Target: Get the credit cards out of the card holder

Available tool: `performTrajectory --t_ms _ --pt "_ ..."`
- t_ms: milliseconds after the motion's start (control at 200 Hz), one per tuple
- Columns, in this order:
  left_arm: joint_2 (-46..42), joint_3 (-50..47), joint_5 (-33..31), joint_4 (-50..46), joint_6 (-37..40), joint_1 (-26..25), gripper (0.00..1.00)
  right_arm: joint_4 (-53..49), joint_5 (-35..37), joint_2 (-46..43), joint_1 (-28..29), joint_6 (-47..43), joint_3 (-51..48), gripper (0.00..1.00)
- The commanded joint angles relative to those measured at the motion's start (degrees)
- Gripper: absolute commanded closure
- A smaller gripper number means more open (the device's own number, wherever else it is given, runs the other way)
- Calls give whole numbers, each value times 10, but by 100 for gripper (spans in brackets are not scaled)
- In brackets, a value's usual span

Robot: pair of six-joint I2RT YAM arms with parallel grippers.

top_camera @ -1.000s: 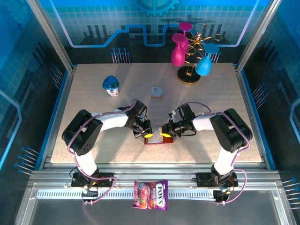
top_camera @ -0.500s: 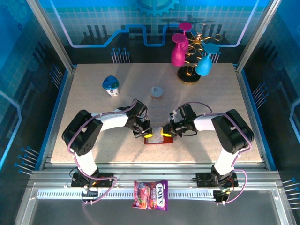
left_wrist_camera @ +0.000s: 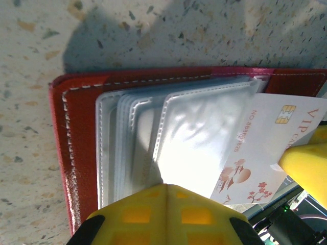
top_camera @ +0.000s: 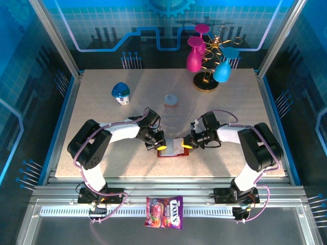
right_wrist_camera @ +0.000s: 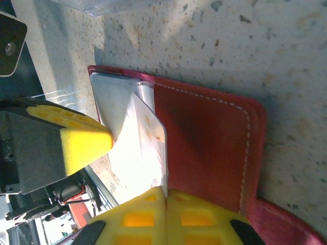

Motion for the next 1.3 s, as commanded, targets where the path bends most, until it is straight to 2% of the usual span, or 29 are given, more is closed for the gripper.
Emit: performTrajectory --t_ms 0,290,435,555,705,895,1296 --pt "4 -14 -42 -56 11 -3 100 -57 25 -10 -10 -29 3 93" --pt "5 -9 -40 -56 11 -3 100 -65 31 -16 -10 -29 10 93" --pt "1 -4 -38 -54 9 -3 100 -37 14 -13 -3 -14 7 92" --pt "-6 6 -40 -58 7 -3 91 -16 4 -4 8 5 7 91" --pt "-20 22 -40 -71 7 -1 88 4 2 -1 22 28 5 90" --pt "-37 40 -43 -87 14 5 87 1 12 -12 33 43 3 85" --pt "-50 51 -29 -100 35 30 86 -21 50 -42 58 67 3 86"
